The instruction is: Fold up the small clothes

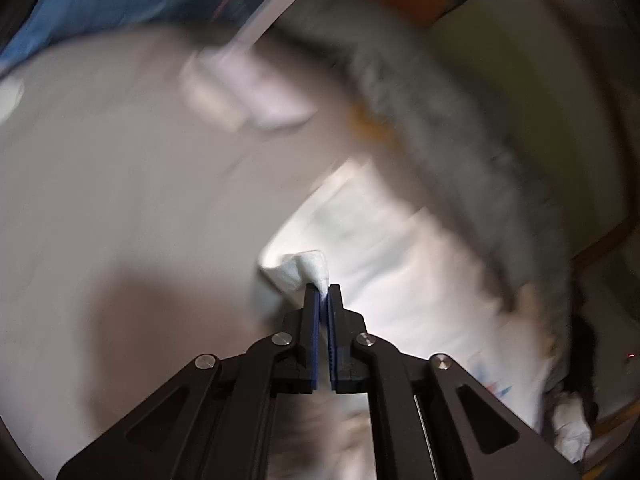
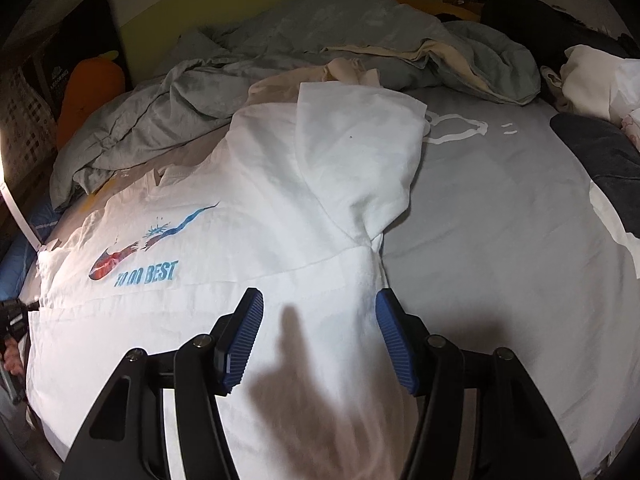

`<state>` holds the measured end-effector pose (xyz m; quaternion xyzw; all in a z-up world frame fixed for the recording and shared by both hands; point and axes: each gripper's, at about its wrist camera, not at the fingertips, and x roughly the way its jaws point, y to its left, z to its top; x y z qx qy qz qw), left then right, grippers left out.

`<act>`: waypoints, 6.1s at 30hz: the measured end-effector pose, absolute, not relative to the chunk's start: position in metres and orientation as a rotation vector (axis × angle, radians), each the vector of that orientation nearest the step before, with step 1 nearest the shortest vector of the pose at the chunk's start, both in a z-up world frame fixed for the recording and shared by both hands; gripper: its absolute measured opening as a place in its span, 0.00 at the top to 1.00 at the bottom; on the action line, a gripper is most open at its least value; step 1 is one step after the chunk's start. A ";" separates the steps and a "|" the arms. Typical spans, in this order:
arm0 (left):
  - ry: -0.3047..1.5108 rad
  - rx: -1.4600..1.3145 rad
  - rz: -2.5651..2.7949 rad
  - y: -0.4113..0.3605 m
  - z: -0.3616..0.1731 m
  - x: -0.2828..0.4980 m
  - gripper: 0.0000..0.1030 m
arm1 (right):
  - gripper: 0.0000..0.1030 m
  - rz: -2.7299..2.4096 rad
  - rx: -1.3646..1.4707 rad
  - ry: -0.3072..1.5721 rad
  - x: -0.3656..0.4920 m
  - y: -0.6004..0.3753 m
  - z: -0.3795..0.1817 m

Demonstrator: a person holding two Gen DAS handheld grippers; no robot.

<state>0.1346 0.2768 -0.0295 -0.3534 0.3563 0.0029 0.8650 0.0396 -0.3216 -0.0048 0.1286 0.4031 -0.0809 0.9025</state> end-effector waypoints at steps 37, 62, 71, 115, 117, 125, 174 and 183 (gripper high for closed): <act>1.130 -0.448 -0.279 0.178 -0.043 0.356 0.98 | 0.52 0.406 0.185 0.888 0.141 -0.082 0.025; 0.889 -0.209 -0.250 0.184 0.028 0.327 1.00 | 0.70 0.470 0.258 0.975 0.114 -0.044 0.010; 0.681 -0.049 -0.277 0.084 0.077 0.190 0.63 | 0.51 -0.001 0.228 0.801 0.053 -0.249 0.079; 0.862 -0.062 -0.392 -0.182 -0.045 0.153 0.06 | 0.27 -0.262 0.985 0.713 0.035 -0.490 -0.024; 0.861 -0.065 -0.393 -0.181 -0.044 0.153 0.06 | 0.28 -0.311 0.905 0.752 0.058 -0.494 -0.028; 0.833 -0.077 -0.426 -0.158 -0.019 0.144 0.09 | 0.96 -0.268 1.001 0.725 0.083 -0.500 -0.039; 1.222 0.341 -0.787 -0.335 0.051 0.328 0.71 | 0.69 0.096 0.389 1.063 0.126 -0.382 -0.030; 1.197 0.315 -0.755 -0.357 0.032 0.328 0.98 | 0.91 0.068 0.422 1.056 0.131 -0.382 -0.036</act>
